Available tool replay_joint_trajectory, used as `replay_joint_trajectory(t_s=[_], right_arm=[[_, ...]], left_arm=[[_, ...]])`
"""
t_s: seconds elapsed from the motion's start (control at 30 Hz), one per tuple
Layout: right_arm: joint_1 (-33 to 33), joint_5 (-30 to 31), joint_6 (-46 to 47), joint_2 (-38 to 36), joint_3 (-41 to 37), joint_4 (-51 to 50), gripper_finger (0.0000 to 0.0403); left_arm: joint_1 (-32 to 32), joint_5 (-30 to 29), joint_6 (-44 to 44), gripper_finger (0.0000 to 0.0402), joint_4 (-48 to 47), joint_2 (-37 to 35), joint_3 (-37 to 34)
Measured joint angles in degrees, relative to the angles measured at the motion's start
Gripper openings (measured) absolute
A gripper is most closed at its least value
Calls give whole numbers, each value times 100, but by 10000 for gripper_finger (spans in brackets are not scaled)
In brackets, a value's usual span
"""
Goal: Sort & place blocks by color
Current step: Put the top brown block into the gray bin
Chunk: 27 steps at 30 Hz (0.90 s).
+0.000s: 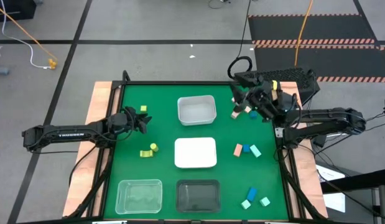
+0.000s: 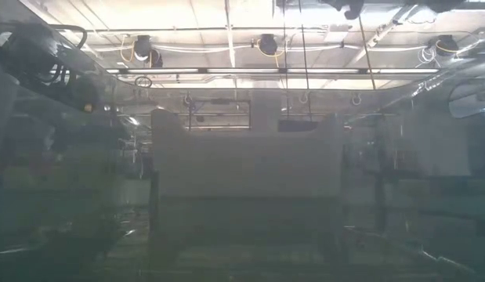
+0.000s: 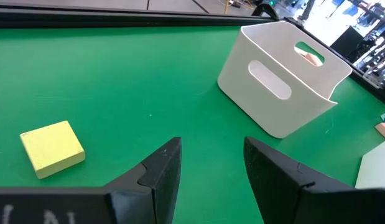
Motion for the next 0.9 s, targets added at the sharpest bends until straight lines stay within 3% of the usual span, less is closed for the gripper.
replay_joint_trajectory(t_s=[0.23,0.4,0.5,0.63,0.73,0.9], right_arm=[[-786,-620,353,-168,46,-46,222],[-1139,-771,187,-206,597,-700,222],[-1287,-759,118,-209,1127,-1909,222],[-1485,-341,448,-171,1872,-4454,222],[-1650,18,1247,-107,2280,-6265,222],[-1980,-18,2740,-51,2398,-8320,222]], left_arm=[[-2,0,0,175,0,0,-1],[-1,0,-3,175,0,0,1],[-2,0,-1,175,0,-2,-1],[-1,0,-5,175,0,-1,1],[0,0,-5,175,0,0,-1],[-2,2,-3,175,0,-2,1]])
